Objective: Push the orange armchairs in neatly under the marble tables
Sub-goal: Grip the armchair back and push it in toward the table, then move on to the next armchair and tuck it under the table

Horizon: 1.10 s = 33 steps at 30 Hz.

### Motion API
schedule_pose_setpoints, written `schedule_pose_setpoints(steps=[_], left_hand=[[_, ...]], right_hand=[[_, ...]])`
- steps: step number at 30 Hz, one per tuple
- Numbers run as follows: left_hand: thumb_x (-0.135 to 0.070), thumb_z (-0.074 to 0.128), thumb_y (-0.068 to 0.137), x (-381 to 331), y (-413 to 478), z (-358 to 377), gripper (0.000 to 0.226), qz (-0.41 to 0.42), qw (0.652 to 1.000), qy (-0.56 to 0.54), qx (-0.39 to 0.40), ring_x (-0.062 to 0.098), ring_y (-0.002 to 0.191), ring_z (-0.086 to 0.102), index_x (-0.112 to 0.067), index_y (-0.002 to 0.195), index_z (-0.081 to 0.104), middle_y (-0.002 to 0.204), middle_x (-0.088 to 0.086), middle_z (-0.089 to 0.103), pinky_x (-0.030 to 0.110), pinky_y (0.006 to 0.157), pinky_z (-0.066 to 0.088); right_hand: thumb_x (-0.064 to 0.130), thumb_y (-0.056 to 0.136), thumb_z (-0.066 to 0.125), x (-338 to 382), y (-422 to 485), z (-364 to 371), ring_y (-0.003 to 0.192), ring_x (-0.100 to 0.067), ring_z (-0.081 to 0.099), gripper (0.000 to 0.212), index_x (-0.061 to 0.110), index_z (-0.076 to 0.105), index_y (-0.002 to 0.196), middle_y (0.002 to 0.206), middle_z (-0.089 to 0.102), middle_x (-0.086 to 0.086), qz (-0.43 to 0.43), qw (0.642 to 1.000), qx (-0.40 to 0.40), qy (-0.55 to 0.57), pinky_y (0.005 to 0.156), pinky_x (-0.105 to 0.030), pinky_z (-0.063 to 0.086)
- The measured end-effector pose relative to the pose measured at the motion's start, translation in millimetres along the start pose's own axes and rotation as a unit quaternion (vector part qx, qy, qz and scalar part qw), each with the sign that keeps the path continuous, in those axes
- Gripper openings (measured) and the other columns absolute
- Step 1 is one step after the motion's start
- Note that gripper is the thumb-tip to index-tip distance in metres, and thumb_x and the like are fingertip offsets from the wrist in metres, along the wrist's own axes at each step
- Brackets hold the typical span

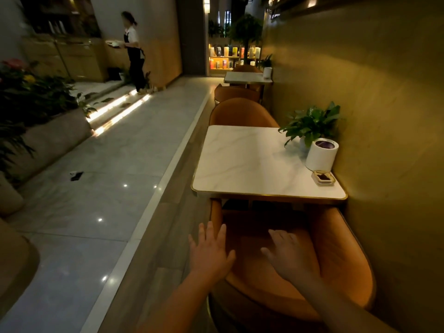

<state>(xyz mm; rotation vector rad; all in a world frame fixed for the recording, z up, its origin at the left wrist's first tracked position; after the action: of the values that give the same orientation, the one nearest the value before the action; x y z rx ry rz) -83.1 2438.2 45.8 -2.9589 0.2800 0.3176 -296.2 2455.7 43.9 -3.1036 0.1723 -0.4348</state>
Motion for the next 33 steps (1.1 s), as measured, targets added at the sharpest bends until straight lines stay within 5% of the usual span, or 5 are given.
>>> schedule_pose_setpoints(steps=[14, 33], left_hand=[[-0.06, 0.038, 0.097, 172.8, 109.4, -91.6, 0.077, 0.049, 0.999, -0.021, 0.009, 0.03, 0.152, -0.013, -0.033, 0.157, -0.004, 0.167, 0.008, -0.007, 0.059, 0.122, 0.003], [-0.058, 0.04, 0.098, 276.8, 470.5, -157.8, 0.076, 0.119, 0.993, 0.011, 0.013, 0.029, 0.152, -0.01, -0.033, 0.157, -0.001, 0.167, 0.006, -0.004, 0.058, 0.122, 0.005]], right_hand=[[0.057, 0.095, 0.048, 170.2, 121.2, 5.5, 0.138, -0.02, 0.035, 0.066, 0.026, 0.032, 0.15, 0.149, 0.042, 0.005, 0.057, 0.996, -0.014, 0.064, 0.105, -0.036, 0.043], [0.058, 0.095, 0.046, 259.2, 475.8, 34.7, 0.133, -0.022, 0.041, 0.062, 0.026, 0.036, 0.148, 0.146, 0.046, 0.0, 0.126, 0.99, -0.009, 0.063, 0.1, -0.036, 0.043]])
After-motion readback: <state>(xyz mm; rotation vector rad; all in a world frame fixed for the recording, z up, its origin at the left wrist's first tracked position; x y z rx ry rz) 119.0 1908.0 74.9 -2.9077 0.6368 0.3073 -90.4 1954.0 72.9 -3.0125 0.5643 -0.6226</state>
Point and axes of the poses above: each hand's wrist, its own y-axis towards the middle knuckle, its own z-axis out of the palm, x = y × z, the point moved 6 cm from there along y, towards the middle knuckle
